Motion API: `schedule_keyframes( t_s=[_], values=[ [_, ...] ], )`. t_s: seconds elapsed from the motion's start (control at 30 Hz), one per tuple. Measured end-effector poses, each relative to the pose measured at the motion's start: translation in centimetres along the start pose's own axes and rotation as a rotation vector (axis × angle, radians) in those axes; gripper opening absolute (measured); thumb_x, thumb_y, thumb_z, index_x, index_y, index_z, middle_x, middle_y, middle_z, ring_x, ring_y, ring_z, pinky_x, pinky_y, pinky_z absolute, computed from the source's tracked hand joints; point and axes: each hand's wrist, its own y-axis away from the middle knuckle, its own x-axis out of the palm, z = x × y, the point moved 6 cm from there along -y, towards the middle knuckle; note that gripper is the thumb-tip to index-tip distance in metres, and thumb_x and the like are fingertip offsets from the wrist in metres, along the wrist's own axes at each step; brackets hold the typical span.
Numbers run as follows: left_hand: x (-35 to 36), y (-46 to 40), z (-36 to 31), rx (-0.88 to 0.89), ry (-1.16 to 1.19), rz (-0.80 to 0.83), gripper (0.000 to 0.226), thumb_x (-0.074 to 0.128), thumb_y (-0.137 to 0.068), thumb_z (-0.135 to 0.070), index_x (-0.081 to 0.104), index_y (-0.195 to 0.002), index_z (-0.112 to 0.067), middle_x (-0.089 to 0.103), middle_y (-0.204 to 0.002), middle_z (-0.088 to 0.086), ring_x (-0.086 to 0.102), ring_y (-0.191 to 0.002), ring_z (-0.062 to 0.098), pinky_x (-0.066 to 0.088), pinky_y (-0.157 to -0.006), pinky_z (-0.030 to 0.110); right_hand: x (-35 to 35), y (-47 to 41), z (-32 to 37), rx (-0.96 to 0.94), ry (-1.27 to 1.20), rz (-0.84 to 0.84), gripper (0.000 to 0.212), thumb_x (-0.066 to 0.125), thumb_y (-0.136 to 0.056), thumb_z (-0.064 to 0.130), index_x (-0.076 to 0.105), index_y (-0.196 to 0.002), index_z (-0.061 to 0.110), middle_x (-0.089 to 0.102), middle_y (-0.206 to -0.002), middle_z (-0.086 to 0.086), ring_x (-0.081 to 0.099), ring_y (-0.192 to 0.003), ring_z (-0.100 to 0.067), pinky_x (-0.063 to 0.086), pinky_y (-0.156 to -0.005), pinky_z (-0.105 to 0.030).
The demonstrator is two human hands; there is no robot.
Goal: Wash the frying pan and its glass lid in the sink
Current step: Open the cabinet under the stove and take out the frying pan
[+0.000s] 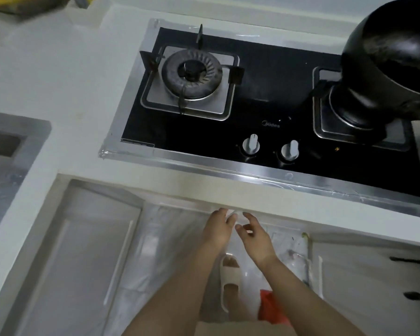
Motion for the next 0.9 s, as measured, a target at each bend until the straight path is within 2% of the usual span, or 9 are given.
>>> schedule_keyframes(
  t_s=[0.13, 0.23, 0.37, 0.5, 0.6, 0.73, 0.8, 0.9],
  values=[
    [0.8, -2.0, 0.2, -0.062, 0.134, 0.051, 0.028, 0.047, -0.096, -0.02, 0.06, -0.114, -0.003, 0.064, -0.117, 0.016, 0.059, -0.112, 0.028, 0.042, -0.091, 0.031, -0.1, -1.6, 0.2, 0.005, -0.003, -0.008, 0.029, 0.048, -0.094, 0.027, 0.049, -0.121, 0.016, 0.061, -0.115, -0.008, 0.055, -0.094, -0.019, 0.039, -0.082, -0.026],
    [1.1, -2.7, 0.7, -0.137, 0.199, 0.073, 0.03, 0.046, -0.096, -0.021, 0.059, -0.11, 0.002, 0.061, -0.117, 0.025, 0.057, -0.113, 0.036, 0.043, -0.098, 0.036, -0.3, -2.3, 0.1, 0.017, -0.002, -0.004, 0.024, 0.048, -0.095, 0.025, 0.052, -0.113, 0.01, 0.059, -0.113, -0.006, 0.053, -0.092, -0.018, 0.039, -0.083, -0.027],
    [1.1, -1.8, 0.8, -0.108, 0.173, 0.129, 0.035, 0.042, -0.099, -0.021, 0.055, -0.119, 0.005, 0.058, -0.124, 0.023, 0.053, -0.119, 0.034, 0.038, -0.099, 0.032, -0.6, -2.2, -0.1, -0.001, -0.013, -0.04, 0.02, 0.05, -0.093, 0.027, 0.05, -0.106, 0.011, 0.058, -0.111, -0.006, 0.053, -0.093, -0.019, 0.042, -0.085, -0.03],
    [1.8, 0.0, 2.1, -0.05, 0.16, 0.174, 0.058, 0.041, -0.087, -0.042, 0.049, -0.129, -0.002, 0.054, -0.132, 0.021, 0.05, -0.123, 0.035, 0.037, -0.102, 0.033, -0.7, -1.1, -0.5, -0.05, -0.011, -0.076, 0.035, 0.052, -0.093, 0.025, 0.042, -0.125, 0.014, 0.053, -0.112, -0.002, 0.054, -0.087, -0.018, 0.039, -0.079, -0.026],
    [1.2, 2.3, 3.0, -0.041, 0.133, 0.183, 0.043, 0.04, -0.098, -0.033, 0.044, -0.136, -0.013, 0.049, -0.14, 0.011, 0.045, -0.129, 0.025, 0.031, -0.097, 0.024, -0.1, 0.2, -1.0, -0.079, -0.033, -0.083, 0.041, 0.052, -0.093, 0.024, 0.04, -0.132, 0.021, 0.056, -0.113, -0.004, 0.056, -0.088, -0.019, 0.04, -0.08, -0.026],
    [0.9, 4.8, 4.9, -0.052, 0.112, 0.207, 0.042, 0.034, -0.099, -0.039, 0.042, -0.138, -0.024, 0.049, -0.138, 0.004, 0.047, -0.126, 0.02, 0.033, -0.09, 0.025, 1.4, 2.5, -2.3, -0.08, -0.052, -0.118, 0.035, 0.05, -0.093, 0.031, 0.047, -0.127, 0.027, 0.061, -0.112, -0.007, 0.058, -0.092, -0.019, 0.04, -0.074, -0.024],
    [0.5, 5.9, 5.7, -0.043, 0.091, 0.203, 0.042, 0.032, -0.099, -0.041, 0.044, -0.137, -0.026, 0.051, -0.137, 0.002, 0.048, -0.124, 0.02, 0.037, -0.091, 0.027, 2.3, 4.0, -2.9, -0.095, -0.04, -0.129, 0.034, 0.05, -0.093, 0.032, 0.048, -0.127, 0.026, 0.061, -0.109, -0.006, 0.058, -0.089, -0.016, 0.041, -0.067, -0.017],
    [0.1, 7.1, 7.4, -0.01, 0.042, 0.149, 0.041, 0.033, -0.098, -0.041, 0.053, -0.129, -0.025, 0.058, -0.13, 0.007, 0.056, -0.113, 0.021, 0.046, -0.092, 0.031, 4.3, 6.4, -3.8, -0.111, -0.082, -0.161, 0.035, 0.05, -0.094, 0.03, 0.047, -0.128, 0.022, 0.063, -0.103, -0.009, 0.058, -0.081, -0.015, 0.042, -0.055, -0.003]
  ],
)
